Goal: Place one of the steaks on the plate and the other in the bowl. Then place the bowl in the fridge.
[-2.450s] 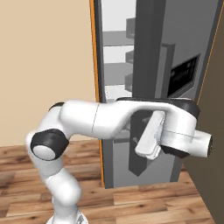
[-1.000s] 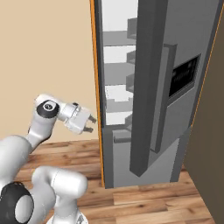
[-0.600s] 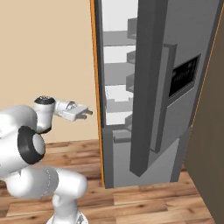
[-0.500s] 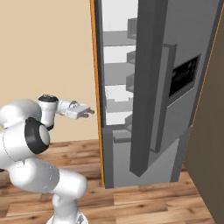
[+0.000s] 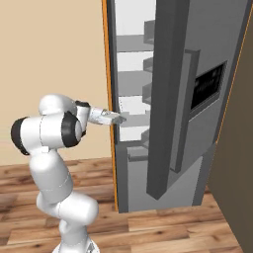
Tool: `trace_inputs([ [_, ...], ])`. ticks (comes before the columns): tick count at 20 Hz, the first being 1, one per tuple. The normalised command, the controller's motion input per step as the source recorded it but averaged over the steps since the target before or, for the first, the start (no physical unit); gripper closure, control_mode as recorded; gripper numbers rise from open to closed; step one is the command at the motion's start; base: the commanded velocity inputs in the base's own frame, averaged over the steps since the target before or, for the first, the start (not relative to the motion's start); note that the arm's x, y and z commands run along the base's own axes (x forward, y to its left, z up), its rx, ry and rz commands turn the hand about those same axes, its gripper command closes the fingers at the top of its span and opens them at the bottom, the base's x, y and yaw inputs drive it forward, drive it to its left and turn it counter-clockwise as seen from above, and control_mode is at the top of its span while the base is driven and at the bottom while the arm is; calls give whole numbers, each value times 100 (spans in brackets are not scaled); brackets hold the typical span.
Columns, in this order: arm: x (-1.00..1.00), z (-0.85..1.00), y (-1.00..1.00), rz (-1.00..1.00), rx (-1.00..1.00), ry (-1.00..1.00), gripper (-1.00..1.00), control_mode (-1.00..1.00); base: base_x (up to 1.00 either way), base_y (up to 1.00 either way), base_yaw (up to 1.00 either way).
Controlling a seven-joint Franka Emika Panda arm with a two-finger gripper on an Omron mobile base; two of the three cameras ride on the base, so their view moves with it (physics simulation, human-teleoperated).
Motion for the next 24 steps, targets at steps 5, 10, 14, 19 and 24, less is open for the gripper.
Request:
trace_inputs([
  [5, 10, -6, -97, 0, 7, 0, -100, -100, 0, 0, 0],
  [10, 0, -16, -77, 0, 18, -3, -100, -100, 0, 0, 0],
  [14, 0, -18, -73, 0, 6, 0, -100, -100, 0, 0, 0],
  [19, -6, -15, -80, 0, 8, 0, -100, -100, 0, 0, 0],
  [24, -22, 0, -100, 0, 10, 0, -100, -100, 0, 0, 0],
])
